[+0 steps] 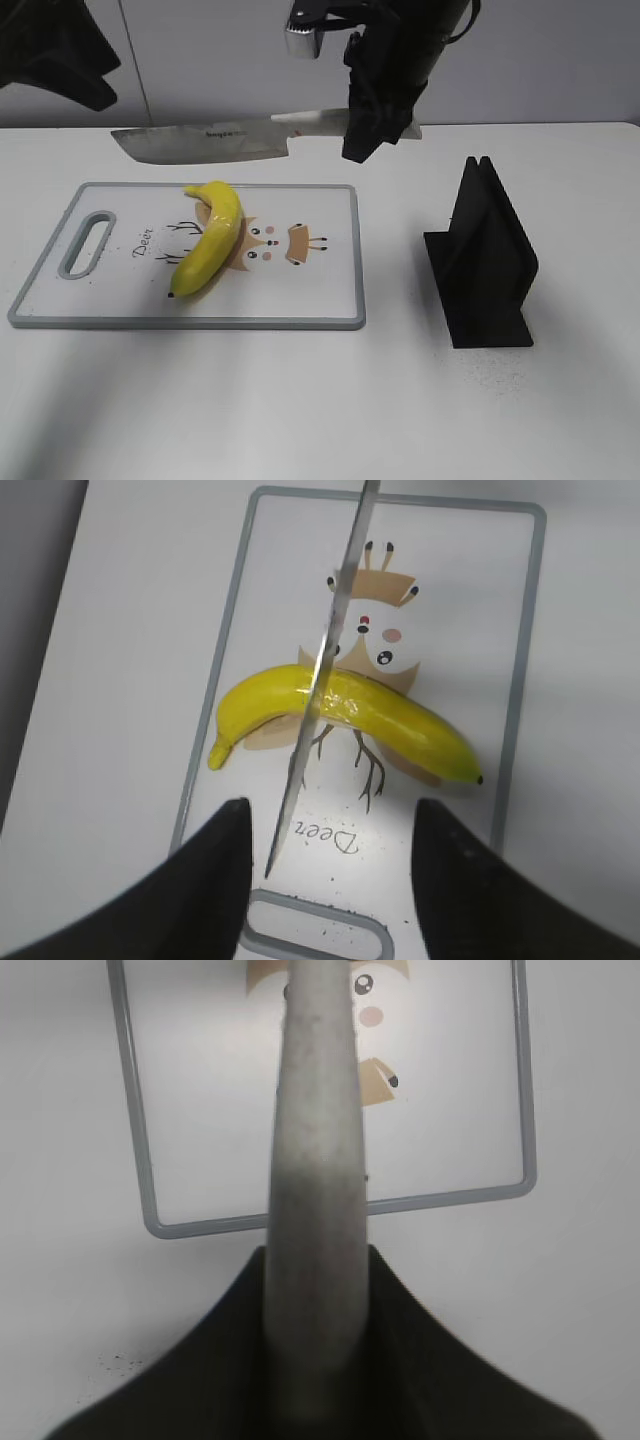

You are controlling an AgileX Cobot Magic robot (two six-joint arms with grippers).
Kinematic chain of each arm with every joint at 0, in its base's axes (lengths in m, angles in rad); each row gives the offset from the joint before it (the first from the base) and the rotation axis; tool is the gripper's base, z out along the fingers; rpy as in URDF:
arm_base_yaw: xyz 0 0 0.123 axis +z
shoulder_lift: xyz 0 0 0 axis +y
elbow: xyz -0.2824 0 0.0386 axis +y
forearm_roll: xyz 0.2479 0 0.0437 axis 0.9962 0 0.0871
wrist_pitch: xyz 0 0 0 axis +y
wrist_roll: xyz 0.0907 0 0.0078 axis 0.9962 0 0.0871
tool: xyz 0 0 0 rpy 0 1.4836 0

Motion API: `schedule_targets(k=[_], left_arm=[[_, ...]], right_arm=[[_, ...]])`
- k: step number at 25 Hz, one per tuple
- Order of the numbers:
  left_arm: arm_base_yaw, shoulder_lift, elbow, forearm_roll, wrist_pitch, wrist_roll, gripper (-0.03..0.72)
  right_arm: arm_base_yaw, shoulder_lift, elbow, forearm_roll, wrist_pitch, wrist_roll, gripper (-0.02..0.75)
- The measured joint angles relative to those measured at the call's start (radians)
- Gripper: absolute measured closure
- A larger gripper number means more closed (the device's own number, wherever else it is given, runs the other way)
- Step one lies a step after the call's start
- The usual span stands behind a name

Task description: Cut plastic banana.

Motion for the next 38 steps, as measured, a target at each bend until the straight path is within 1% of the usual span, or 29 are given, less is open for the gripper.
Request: schedule_targets(k=[3, 8, 12, 16, 19, 22, 23, 25, 29, 30, 33, 38], left_arm=[[0.001, 0.04, 0.0, 0.001, -0.002, 0.009, 0.194], [0.004, 0.098, 0.0, 0.001, -0.004, 0.013, 0.199], [0.005, 0.137, 0.0, 0.001, -0.035, 0.013, 0.2], [0.006, 0.159, 0.0, 0.001, -0.044, 0.013, 0.201], [0.006, 0.162, 0.0, 0.001, -0.043, 0.013, 0.223], [0.008, 0.162, 0.0, 0.001, -0.047, 0.013, 0.287], [0.011, 0.162, 0.0, 0.001, -0.051, 0.013, 0.323], [0.021, 0.162, 0.0, 0.0, -0.053, 0.013, 0.41], [0.047, 0.163, 0.0, 0.0, -0.051, 0.014, 0.626], [0.049, 0.163, 0.0, 0.001, -0.049, 0.019, 0.65], [0.049, 0.171, 0.0, 0.004, -0.05, 0.031, 0.665], [0.049, 0.177, 0.0, -0.001, -0.055, 0.034, 0.666]], right_arm=[[0.0, 0.016, -0.022, 0.008, -0.009, -0.051, 0.554], [0.001, 0.02, -0.034, 0.025, -0.031, -0.072, 0.554], [0.002, 0.033, -0.034, 0.075, -0.024, -0.139, 0.554], [0.002, 0.033, -0.034, 0.091, -0.027, -0.155, 0.554], [0.002, 0.033, -0.034, 0.091, -0.053, -0.158, 0.554], [0.003, 0.033, -0.034, 0.088, -0.062, -0.158, 0.554], [0.003, 0.033, -0.034, 0.082, -0.062, -0.158, 0.554], [0.003, 0.033, -0.034, 0.071, -0.063, -0.159, 0.554], [-0.001, 0.033, -0.034, 0.072, -0.08, -0.162, 0.554], [-0.003, 0.033, -0.034, 0.077, -0.087, -0.162, 0.554], [-0.005, 0.033, -0.034, 0.086, -0.089, -0.167, 0.554], [-0.005, 0.033, -0.034, 0.087, -0.092, -0.168, 0.555]])
